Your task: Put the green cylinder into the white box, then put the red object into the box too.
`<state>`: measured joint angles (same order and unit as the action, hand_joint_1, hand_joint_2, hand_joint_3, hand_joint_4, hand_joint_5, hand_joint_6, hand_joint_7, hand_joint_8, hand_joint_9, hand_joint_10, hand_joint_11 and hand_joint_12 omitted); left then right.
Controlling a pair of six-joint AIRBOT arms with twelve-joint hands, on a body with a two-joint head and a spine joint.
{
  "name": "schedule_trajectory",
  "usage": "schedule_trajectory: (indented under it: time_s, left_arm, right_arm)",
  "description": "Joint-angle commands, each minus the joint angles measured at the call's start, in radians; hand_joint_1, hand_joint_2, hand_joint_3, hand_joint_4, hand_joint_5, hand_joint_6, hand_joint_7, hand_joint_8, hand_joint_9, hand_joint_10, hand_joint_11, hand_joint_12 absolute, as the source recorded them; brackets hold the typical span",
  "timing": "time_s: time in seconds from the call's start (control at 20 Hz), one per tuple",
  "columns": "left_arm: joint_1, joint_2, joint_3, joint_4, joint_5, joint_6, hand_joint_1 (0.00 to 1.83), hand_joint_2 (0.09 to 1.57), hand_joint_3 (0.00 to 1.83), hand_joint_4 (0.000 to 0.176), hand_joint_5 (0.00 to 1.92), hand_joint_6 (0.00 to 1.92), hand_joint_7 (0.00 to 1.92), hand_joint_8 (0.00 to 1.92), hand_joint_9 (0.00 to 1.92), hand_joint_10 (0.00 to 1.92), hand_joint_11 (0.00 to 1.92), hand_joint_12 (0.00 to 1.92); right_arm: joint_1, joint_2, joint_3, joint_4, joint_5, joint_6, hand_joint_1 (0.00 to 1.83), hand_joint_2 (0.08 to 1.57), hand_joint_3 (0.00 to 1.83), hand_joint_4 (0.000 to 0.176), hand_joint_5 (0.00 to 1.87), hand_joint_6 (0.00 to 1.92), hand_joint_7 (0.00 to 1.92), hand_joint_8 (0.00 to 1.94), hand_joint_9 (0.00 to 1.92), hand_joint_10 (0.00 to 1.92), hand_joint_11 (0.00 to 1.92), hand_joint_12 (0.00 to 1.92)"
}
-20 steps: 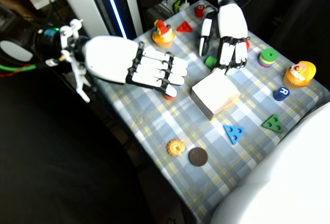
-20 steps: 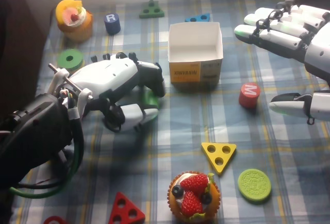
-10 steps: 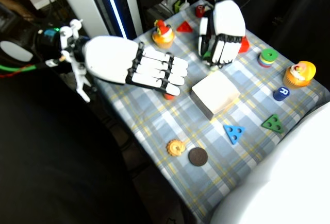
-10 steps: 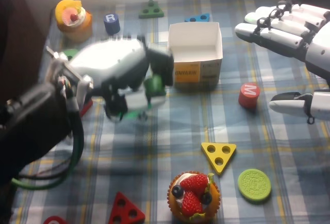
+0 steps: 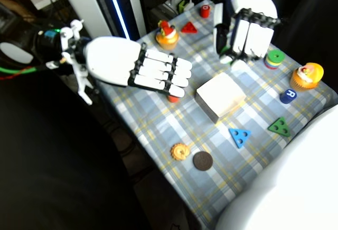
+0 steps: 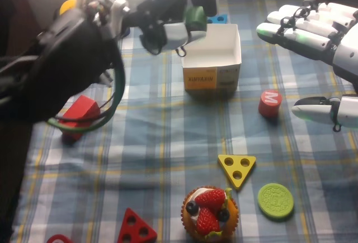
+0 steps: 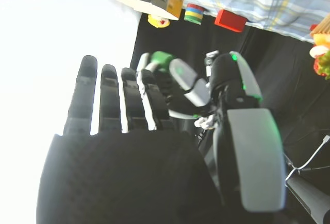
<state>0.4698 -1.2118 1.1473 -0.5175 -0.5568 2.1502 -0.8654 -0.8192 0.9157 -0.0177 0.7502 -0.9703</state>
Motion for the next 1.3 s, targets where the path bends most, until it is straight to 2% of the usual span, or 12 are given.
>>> schedule_trajectory:
  time_s: [0.0,0.05,0.15,0.2,0.25,0.3,0.35,0.5,0.7,0.85,1.1,1.25]
  left_arm:
    - [-0.018,-0.014,0.024,0.001,-0.056,-0.002,1.22,1.22,0.00,0.000,0.73,1.15,0.85,1.47,0.82,1.57,0.75,1.91]
    - [-0.020,-0.031,0.045,-0.015,-0.043,-0.002,1.21,1.23,0.00,0.000,0.68,1.25,0.86,1.42,0.74,1.51,0.65,1.92]
    - [-0.023,-0.053,0.071,-0.035,-0.024,-0.002,1.12,1.11,0.00,0.000,0.34,0.81,0.47,1.04,0.34,1.38,0.14,1.92]
    - [-0.023,-0.056,0.075,-0.041,-0.021,-0.002,1.12,1.11,0.00,0.000,0.34,0.81,0.47,1.04,0.34,1.38,0.14,1.92]
    - [-0.023,-0.056,0.077,-0.050,-0.019,-0.002,1.01,1.08,0.00,0.033,0.23,0.58,0.29,0.66,0.08,1.15,0.03,1.75]
    - [-0.022,-0.056,0.078,-0.056,-0.019,-0.002,0.84,1.03,0.00,0.100,0.08,0.36,0.16,0.16,0.00,0.48,0.00,1.05]
    - [-0.021,-0.055,0.078,-0.062,-0.020,-0.002,0.79,1.02,0.00,0.125,0.03,0.21,0.06,0.05,0.00,0.13,0.00,0.55]
    - [-0.017,-0.041,0.064,-0.055,-0.043,-0.017,0.53,1.10,0.02,0.113,0.00,0.03,0.00,0.00,0.00,0.00,0.00,0.12]
    - [0.015,0.035,0.021,0.064,-0.129,-0.276,0.13,1.30,0.04,0.110,0.00,0.00,0.00,0.00,0.00,0.00,0.00,0.00]
    - [0.059,0.116,-0.044,0.148,-0.237,-0.436,0.15,1.36,0.03,0.075,0.05,0.02,0.02,0.01,0.00,0.00,0.00,0.00]
    - [0.127,0.185,-0.130,0.174,-0.357,-0.443,0.31,1.38,0.00,0.094,0.08,0.00,0.05,0.00,0.02,0.00,0.00,0.14]
    - [0.149,0.198,-0.145,0.173,-0.378,-0.443,0.34,1.40,0.00,0.070,0.07,0.00,0.06,0.00,0.02,0.00,0.00,0.17]
  right_arm:
    - [0.006,0.000,0.005,0.008,0.121,0.003,0.46,1.23,0.00,0.000,0.00,0.00,0.00,0.00,0.04,0.01,0.00,0.85]
    - [0.006,0.000,0.008,0.008,0.121,0.003,0.50,1.23,0.00,0.000,0.00,0.00,0.00,0.00,0.03,0.01,0.00,0.86]
    - [0.006,-0.003,0.011,0.008,0.121,0.003,0.49,1.23,0.00,0.000,0.00,0.00,0.00,0.00,0.04,0.01,0.00,0.93]
    - [0.006,-0.003,0.011,0.008,0.121,0.003,0.49,1.23,0.00,0.000,0.00,0.00,0.00,0.00,0.04,0.01,0.00,0.93]
    - [0.007,-0.003,0.011,0.008,0.121,0.003,0.47,1.23,0.00,0.000,0.00,0.00,0.00,0.00,0.04,0.01,0.00,0.95]
    - [0.007,-0.004,0.011,0.008,0.121,0.004,0.48,1.23,0.00,0.000,0.00,0.00,0.00,0.00,0.05,0.01,0.00,0.98]
    - [0.007,-0.006,0.012,0.008,0.121,0.004,0.47,1.23,0.00,0.000,0.00,0.00,0.00,0.00,0.06,0.02,0.00,1.01]
    - [0.006,-0.018,0.022,0.004,0.121,0.021,0.54,1.23,0.00,0.000,0.00,0.00,0.01,0.00,0.11,0.03,0.00,1.15]
    - [0.006,-0.044,0.052,-0.006,0.092,0.049,0.77,1.27,0.00,0.000,0.17,0.04,0.25,0.04,0.23,0.09,0.00,1.17]
    - [0.006,-0.058,0.068,-0.008,0.068,0.062,0.85,1.27,0.00,0.000,0.30,0.04,0.39,0.03,0.33,0.11,0.00,1.19]
    - [0.006,-0.085,0.092,-0.008,0.028,0.067,0.88,1.26,0.00,0.000,0.38,0.06,0.44,0.01,0.37,0.19,0.00,1.44]
    - [0.006,-0.105,0.106,-0.007,0.010,0.070,0.86,1.26,0.00,0.000,0.37,0.05,0.46,0.00,0.29,0.44,0.00,1.51]
